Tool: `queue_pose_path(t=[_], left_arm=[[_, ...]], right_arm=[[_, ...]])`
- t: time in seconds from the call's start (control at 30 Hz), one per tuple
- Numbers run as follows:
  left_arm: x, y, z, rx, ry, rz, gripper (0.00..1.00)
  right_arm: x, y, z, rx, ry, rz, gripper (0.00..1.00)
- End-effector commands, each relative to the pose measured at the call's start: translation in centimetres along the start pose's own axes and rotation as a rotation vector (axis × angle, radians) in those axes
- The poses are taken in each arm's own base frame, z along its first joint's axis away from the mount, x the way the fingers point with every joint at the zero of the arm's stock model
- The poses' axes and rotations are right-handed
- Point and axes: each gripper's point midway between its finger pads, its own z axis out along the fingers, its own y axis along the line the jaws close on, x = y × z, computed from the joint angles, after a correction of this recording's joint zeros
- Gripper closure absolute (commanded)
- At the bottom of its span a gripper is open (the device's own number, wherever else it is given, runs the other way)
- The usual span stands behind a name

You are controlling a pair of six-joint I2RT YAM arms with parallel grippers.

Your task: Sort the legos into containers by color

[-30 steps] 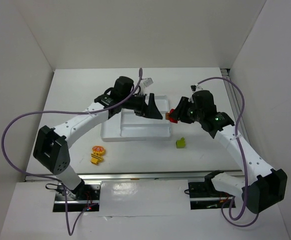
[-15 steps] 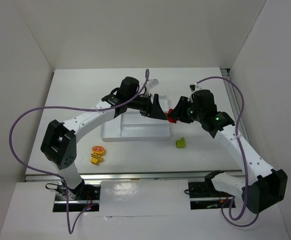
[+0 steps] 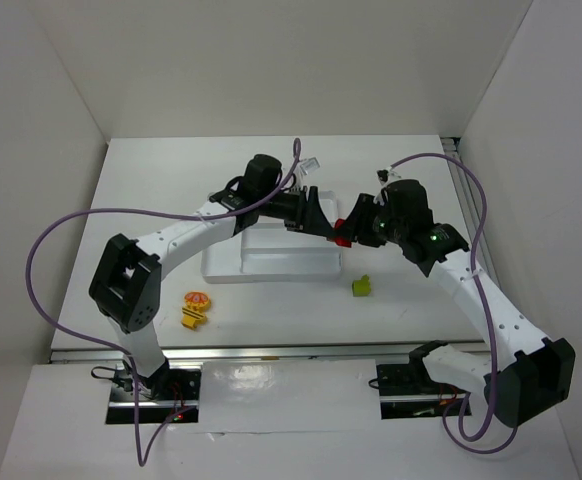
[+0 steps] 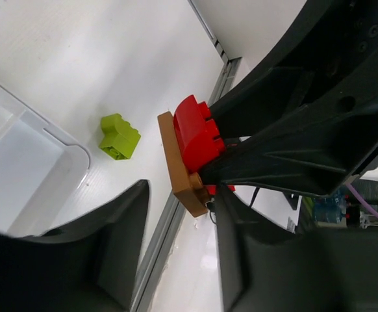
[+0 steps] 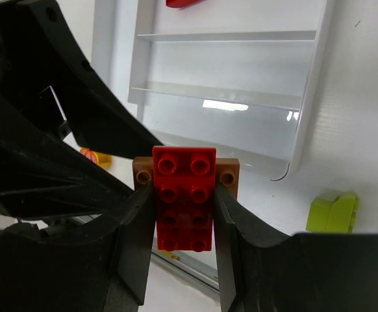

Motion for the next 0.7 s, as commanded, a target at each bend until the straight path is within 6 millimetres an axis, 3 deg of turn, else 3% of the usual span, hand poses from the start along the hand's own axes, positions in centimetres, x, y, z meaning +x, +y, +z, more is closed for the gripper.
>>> queue_pose_path(t=[0.0, 0.07, 0.1, 0.17, 0.23, 0.43, 0.5, 0.63, 0.67], left_arm=[[-1.5, -1.7, 0.1, 0.056, -0.034, 0.055, 0.48], [-1.5, -1.7, 0.1, 0.056, -0.034, 0.055, 0.58], [-1.5, -1.7, 0.1, 0.056, -0.034, 0.055, 0.72], [-1.6, -1.7, 0.2, 0.054, -0.031, 0.051, 0.9], [-1.6, -1.9, 0.1, 0.059, -0.023, 0.048, 1.0], [-2.3, -0.9, -1.2, 0.012, -0.048, 0.031, 1.0], [-2.6, 0.8, -1.9, -0.048, -0.061, 0.022, 1.0], [-3.5, 4.9, -5.4, -0.264, -0.116, -0.042, 1.0], [-3.2, 6.8, -7.3, -0.348, -0.118, -0.107, 1.0]], right_arm=[[-2.2, 2.7, -1.2, -0.086, -0.068, -0.036, 0.97], [-2.2, 2.7, -1.2, -0.086, -0.068, -0.036, 0.97], [-2.4, 2.8, -1.2, -0.091, -0.075, -0.038, 0.97], [-2.3, 3.2, -1.6, -0.115, -0.07, -0.042, 0.97], [-2.3, 3.2, -1.6, -0.115, -0.07, -0.042, 0.97], [-3.1, 3.3, -2.9, -0.098, -0.119, -0.046, 0.98], [-3.8, 2.8, -3.2, -0.057, -0.151, -0.043, 0.98], [-4.2, 1.3, -3.2, 0.022, -0.179, -0.033, 0.98], [-4.0, 0.8, -2.3, 0.05, -0.155, -0.027, 0.98]])
